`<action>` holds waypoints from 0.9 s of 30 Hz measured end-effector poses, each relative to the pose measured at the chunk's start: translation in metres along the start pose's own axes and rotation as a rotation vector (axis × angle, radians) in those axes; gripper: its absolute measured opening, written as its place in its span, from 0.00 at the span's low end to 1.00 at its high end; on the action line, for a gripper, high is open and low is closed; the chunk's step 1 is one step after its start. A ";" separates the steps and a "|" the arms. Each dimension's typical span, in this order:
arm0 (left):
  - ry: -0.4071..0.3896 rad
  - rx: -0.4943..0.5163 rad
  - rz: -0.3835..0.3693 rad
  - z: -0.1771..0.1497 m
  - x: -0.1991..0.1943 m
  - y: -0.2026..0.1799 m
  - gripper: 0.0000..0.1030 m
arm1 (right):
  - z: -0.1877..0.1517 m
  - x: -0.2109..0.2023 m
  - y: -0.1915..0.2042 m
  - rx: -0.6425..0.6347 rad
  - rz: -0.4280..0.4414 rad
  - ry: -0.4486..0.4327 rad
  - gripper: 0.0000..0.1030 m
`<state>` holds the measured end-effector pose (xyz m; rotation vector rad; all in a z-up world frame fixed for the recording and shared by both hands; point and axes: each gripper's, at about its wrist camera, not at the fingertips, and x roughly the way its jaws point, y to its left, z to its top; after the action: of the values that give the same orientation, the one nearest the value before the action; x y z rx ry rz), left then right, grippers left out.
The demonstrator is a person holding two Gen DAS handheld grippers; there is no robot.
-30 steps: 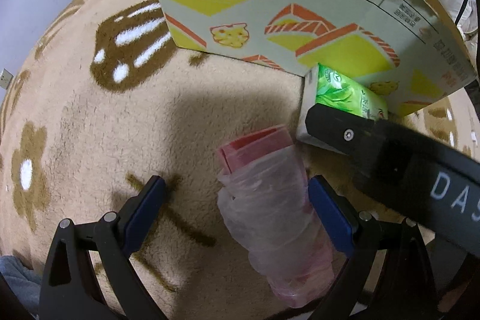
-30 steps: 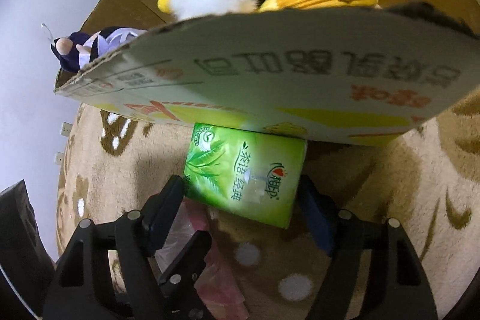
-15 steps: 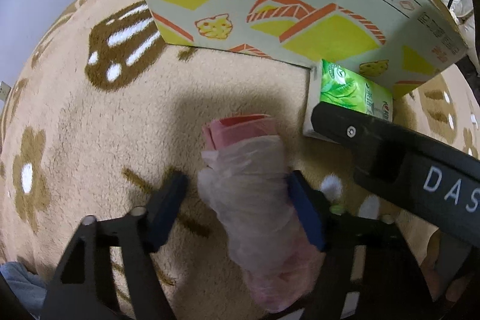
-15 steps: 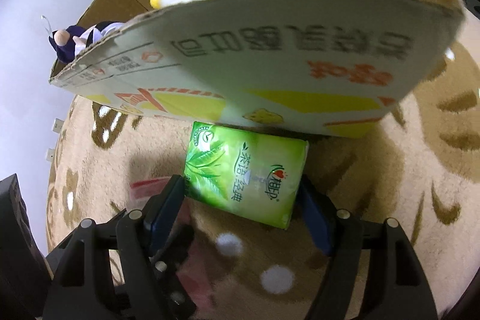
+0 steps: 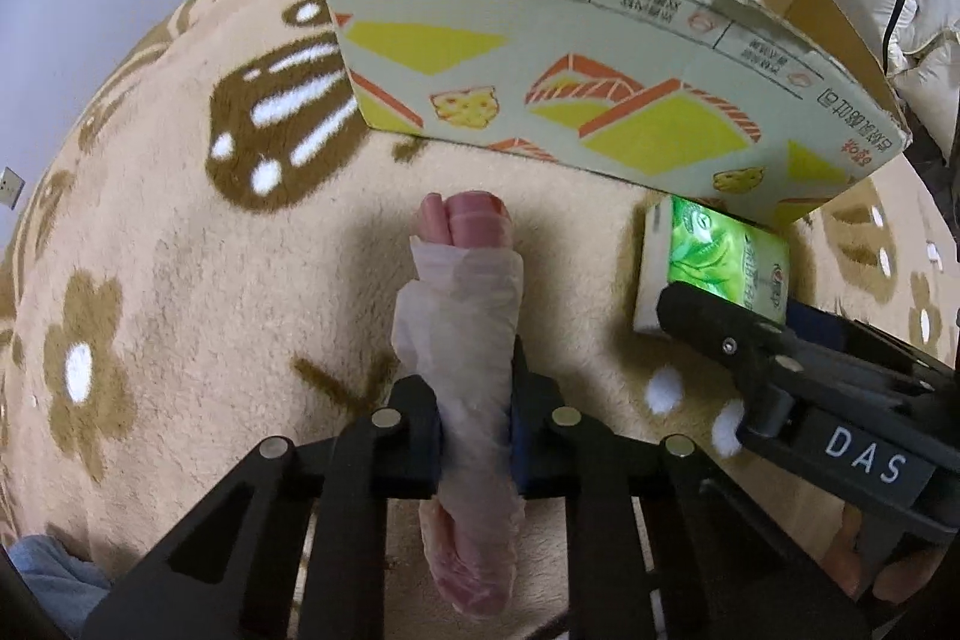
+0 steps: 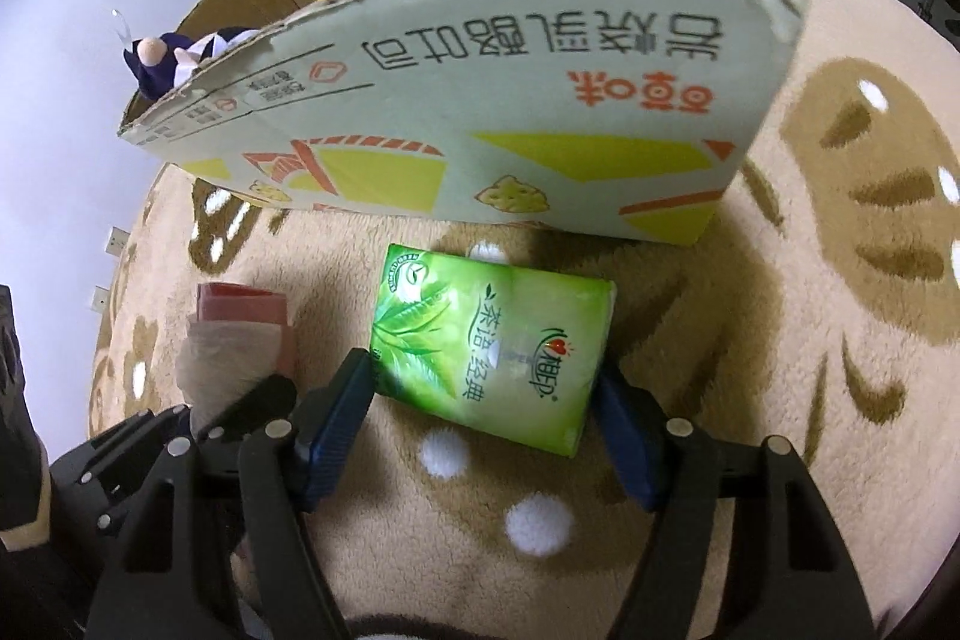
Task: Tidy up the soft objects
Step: 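Grasp the pink wrapped item with the left gripper while the right gripper grasps the green tissue pack, then lift the pink item with the left gripper while the right gripper carries the tissue pack over the box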
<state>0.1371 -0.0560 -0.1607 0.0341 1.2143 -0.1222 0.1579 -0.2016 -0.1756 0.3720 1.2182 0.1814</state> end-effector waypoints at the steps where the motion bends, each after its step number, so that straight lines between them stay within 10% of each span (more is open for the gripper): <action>1: -0.007 -0.003 0.000 0.000 -0.003 0.001 0.15 | -0.001 -0.002 -0.001 0.003 0.002 -0.005 0.73; 27: -0.389 0.056 0.041 0.027 -0.115 0.007 0.15 | -0.009 -0.126 0.015 -0.095 0.035 -0.395 0.72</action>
<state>0.1237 -0.0432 -0.0437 0.0807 0.8213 -0.1205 0.1074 -0.2284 -0.0618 0.3281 0.8115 0.1854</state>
